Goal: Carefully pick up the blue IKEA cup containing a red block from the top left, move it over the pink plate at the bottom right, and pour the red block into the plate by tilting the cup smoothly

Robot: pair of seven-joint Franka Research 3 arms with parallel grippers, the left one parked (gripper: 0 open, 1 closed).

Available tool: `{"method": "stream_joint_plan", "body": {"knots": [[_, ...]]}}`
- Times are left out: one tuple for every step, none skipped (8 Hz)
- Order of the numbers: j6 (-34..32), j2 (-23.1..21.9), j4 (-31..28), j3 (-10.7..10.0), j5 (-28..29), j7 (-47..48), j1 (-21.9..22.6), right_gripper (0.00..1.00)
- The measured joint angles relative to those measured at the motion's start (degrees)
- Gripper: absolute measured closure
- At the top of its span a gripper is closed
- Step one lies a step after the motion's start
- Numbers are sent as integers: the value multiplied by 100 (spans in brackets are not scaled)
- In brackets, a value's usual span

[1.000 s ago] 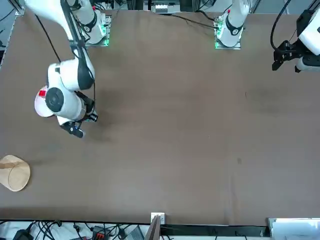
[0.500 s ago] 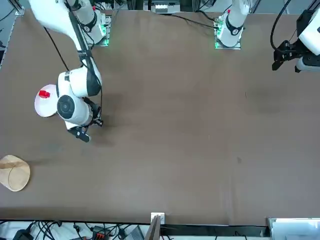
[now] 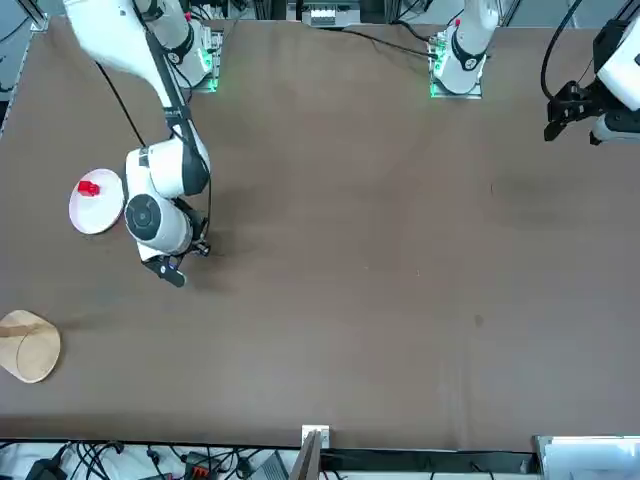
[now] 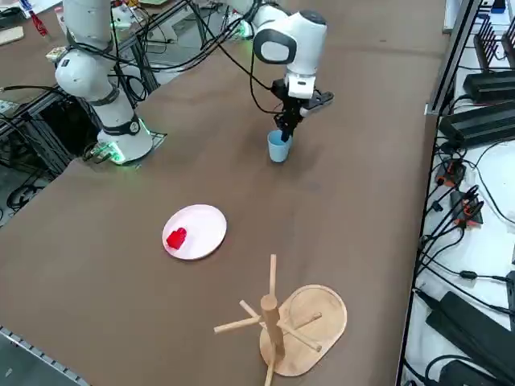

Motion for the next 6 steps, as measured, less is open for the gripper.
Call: {"method": "stream_joint_plan", "body": {"knots": [[23,27,15,1,-7,17,5,98],[23,28,19,1,-14,39,7,96],[28,31,26,1,-15,70,9,94],[34,35,46,1,-17,101,10,84],[35,39,70,1,-20,108,10,68],[36,40,86,1,-25,109,10,59]]}}
